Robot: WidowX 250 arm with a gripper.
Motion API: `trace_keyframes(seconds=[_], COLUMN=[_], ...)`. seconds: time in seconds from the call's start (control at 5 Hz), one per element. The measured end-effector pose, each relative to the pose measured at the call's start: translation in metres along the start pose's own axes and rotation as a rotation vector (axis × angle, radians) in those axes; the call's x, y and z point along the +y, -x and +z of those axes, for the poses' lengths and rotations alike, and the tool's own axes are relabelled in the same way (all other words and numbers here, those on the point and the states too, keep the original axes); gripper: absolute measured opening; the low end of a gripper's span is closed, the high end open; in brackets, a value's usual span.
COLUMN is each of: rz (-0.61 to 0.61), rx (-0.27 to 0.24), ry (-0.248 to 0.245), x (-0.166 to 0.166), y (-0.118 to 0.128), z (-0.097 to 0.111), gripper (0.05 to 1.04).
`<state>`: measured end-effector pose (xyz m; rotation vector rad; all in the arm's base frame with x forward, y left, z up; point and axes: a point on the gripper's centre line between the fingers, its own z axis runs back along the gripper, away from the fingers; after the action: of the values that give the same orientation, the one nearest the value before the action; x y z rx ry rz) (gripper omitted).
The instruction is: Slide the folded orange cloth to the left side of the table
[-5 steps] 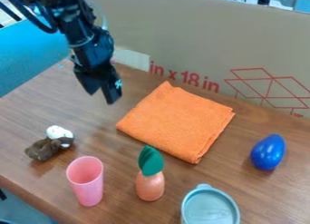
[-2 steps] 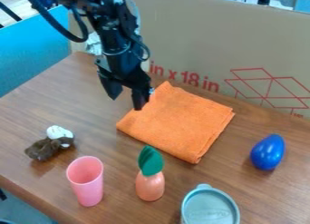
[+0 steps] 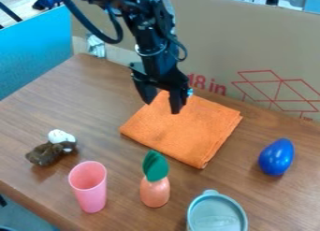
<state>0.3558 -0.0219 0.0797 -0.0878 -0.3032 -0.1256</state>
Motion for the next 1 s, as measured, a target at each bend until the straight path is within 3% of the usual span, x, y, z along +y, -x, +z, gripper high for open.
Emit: trace_keyframes(seconds=[0.2, 0.4, 0.6, 0.8, 1.0], rz=[-0.025, -0.024, -0.024, 0.005, 0.022], rx=[-0.012, 0.019, 0.09, 0.113, 0.132], ry=[0.016, 0.014, 0.007, -0.021, -0.084], x=[-0.014, -0.017, -0.014, -0.001, 0.022], y=[-0.003, 0.002, 0.011, 0.01, 0.011], z=[-0.001, -0.011, -0.034, -0.045, -0.046], gripper=[1.001, 1.001, 1.001, 1.001, 1.001])
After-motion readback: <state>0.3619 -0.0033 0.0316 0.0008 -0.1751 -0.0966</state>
